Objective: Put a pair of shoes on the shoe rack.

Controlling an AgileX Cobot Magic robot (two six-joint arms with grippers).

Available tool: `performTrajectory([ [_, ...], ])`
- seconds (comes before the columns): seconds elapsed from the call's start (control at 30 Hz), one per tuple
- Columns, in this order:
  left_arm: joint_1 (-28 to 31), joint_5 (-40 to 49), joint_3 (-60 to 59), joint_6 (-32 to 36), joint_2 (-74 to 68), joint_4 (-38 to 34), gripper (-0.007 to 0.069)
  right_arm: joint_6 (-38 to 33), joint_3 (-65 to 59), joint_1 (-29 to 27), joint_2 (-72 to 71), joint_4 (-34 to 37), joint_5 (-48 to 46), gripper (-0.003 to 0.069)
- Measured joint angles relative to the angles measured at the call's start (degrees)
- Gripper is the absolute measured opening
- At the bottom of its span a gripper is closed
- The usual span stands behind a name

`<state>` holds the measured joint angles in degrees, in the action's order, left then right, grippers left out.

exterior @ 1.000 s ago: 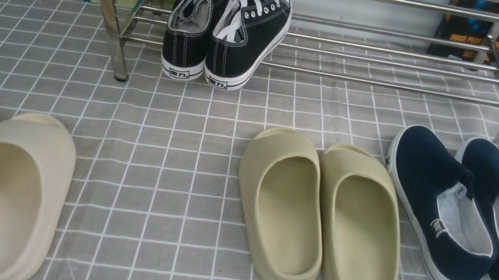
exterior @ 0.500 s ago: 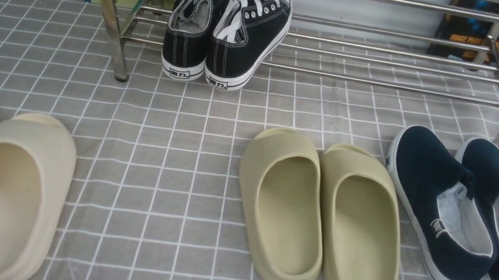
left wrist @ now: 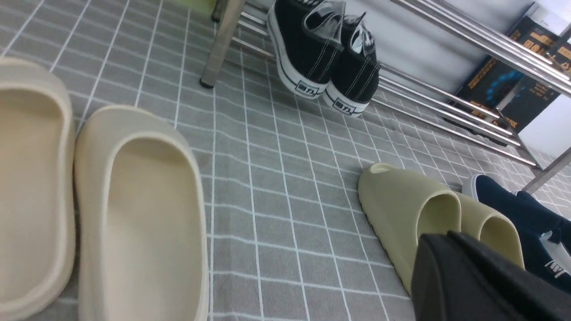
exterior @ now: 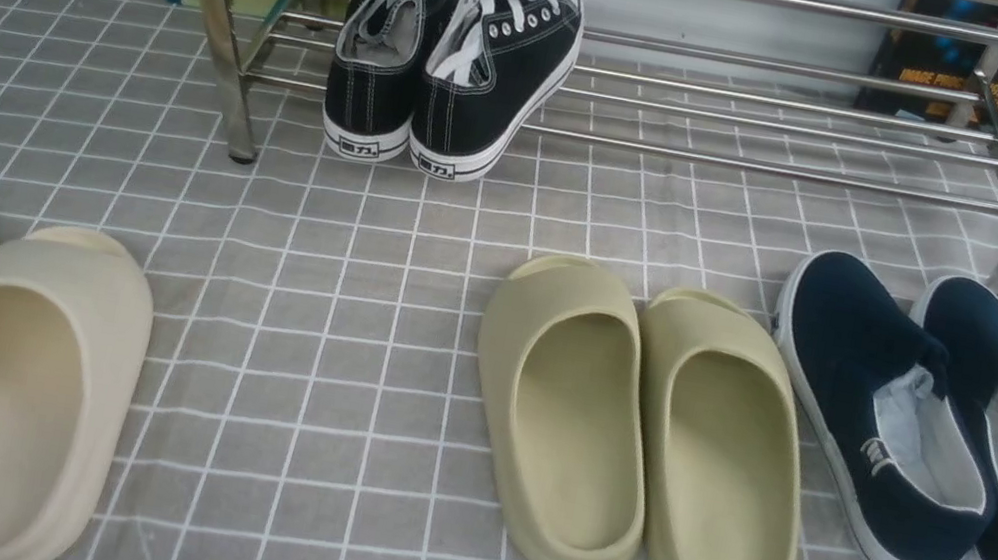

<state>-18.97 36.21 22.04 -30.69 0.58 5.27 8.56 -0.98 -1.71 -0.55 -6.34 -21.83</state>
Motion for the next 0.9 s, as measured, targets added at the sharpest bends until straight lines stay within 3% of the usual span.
performTrajectory([
  [0.13, 2.97, -6.67, -4.30, 5.74, 0.00, -3.19, -0.0013, 0.00, 0.00, 0.00, 0.00, 0.00, 0.00, 0.0239],
  [0.2, 8.03, -10.35, -7.29, 14.26, 0.00, -8.71, -0.0013, 0.00, 0.00, 0.00, 0.00, 0.00, 0.00, 0.0239],
  [0.37, 17.64, -15.56, -12.80, 27.51, 0.00, -14.12, -0.0013, 0.00, 0.00, 0.00, 0.00, 0.00, 0.00, 0.0239],
  [0.5, 21.45, -16.71, -16.68, 27.06, 0.00, -13.81, -0.0013, 0.00, 0.00, 0.00, 0.00, 0.00, 0.00, 0.0239],
  [0.73, 21.89, -18.90, -22.84, 19.00, 0.00, -8.42, -0.0013, 0.00, 0.00, 0.00, 0.00, 0.00, 0.00, 0.0239],
  [0.9, 21.18, -18.87, -23.66, 17.36, 0.00, -6.74, -0.0013, 0.00, 0.00, 0.00, 0.00, 0.00, 0.00, 0.0239],
])
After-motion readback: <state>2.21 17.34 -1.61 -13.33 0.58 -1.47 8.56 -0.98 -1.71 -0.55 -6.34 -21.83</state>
